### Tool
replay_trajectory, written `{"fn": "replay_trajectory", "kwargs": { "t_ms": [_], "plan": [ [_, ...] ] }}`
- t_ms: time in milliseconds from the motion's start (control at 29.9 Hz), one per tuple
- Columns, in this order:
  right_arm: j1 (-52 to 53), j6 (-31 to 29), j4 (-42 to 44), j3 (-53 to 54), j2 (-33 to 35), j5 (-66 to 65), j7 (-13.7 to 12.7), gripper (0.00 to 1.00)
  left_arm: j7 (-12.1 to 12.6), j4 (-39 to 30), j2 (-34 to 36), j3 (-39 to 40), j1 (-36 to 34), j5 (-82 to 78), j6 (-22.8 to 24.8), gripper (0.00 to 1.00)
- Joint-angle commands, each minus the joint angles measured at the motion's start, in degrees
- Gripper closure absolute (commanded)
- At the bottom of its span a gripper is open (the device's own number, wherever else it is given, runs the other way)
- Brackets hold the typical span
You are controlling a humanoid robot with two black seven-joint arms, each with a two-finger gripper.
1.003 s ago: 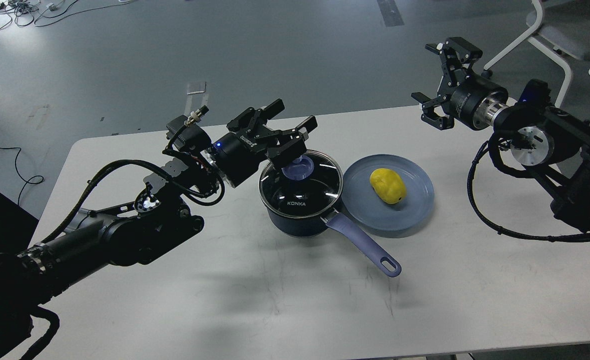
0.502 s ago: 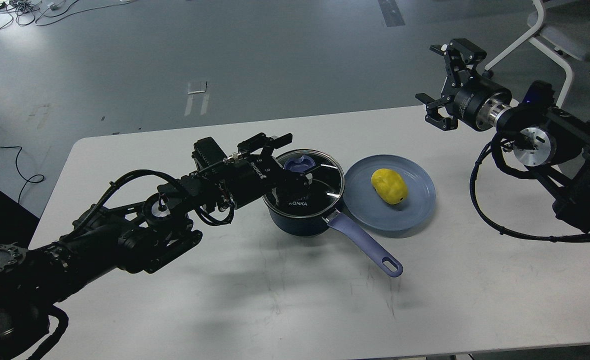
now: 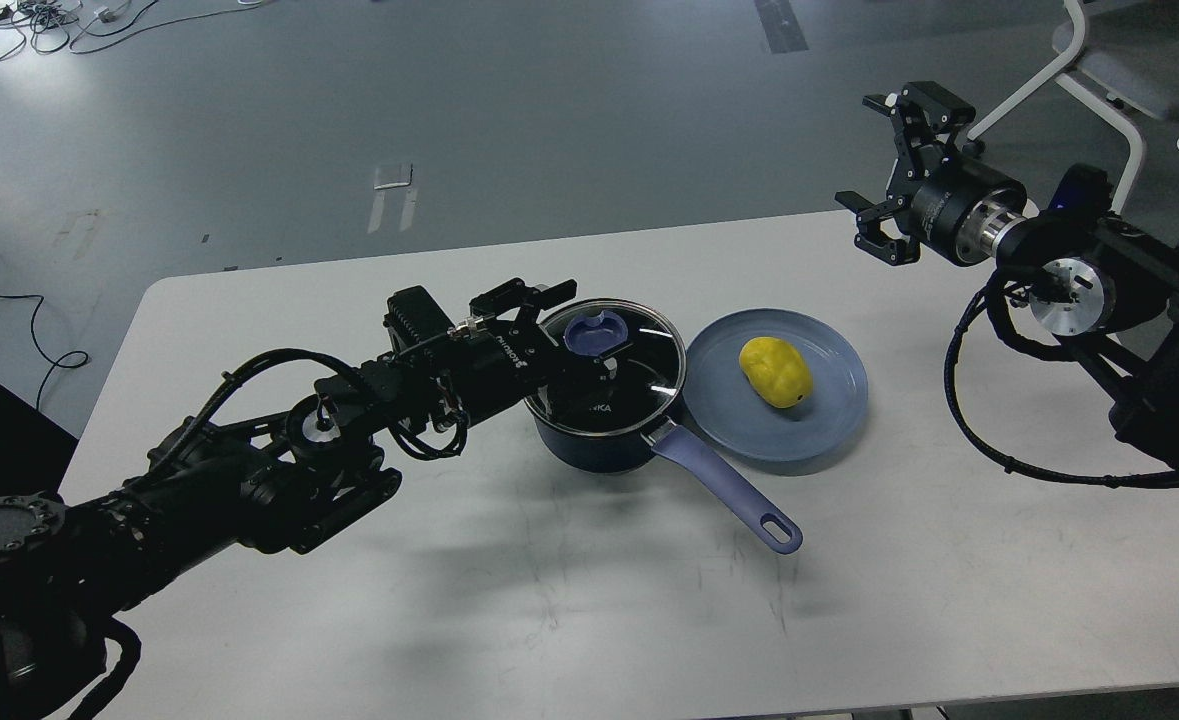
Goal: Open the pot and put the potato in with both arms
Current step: 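Reach the left gripper to the purple knob of the glass lid, then close the left gripper on the lid knob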
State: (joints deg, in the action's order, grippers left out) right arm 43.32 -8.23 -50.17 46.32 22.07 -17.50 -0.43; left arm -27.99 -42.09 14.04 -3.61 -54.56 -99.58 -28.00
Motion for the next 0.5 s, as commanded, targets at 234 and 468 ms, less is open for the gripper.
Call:
{"fn": "replay_trajectory", "kwargs": {
  "t_ms": [234,468],
  "plan": [
    [-0.7,0.0,0.0,-0.2,0.1,0.0,0.0,0.0,0.0,0.1,-1.3,-1.9,-0.3,0.1,0.0,0.02],
    [-0.7,0.0,0.1,-0.4,0.1,0.0,0.0,0.0,0.0,0.5,-1.4,-2.6,-0.1,0.0,0.0,0.03]
  ]
}}
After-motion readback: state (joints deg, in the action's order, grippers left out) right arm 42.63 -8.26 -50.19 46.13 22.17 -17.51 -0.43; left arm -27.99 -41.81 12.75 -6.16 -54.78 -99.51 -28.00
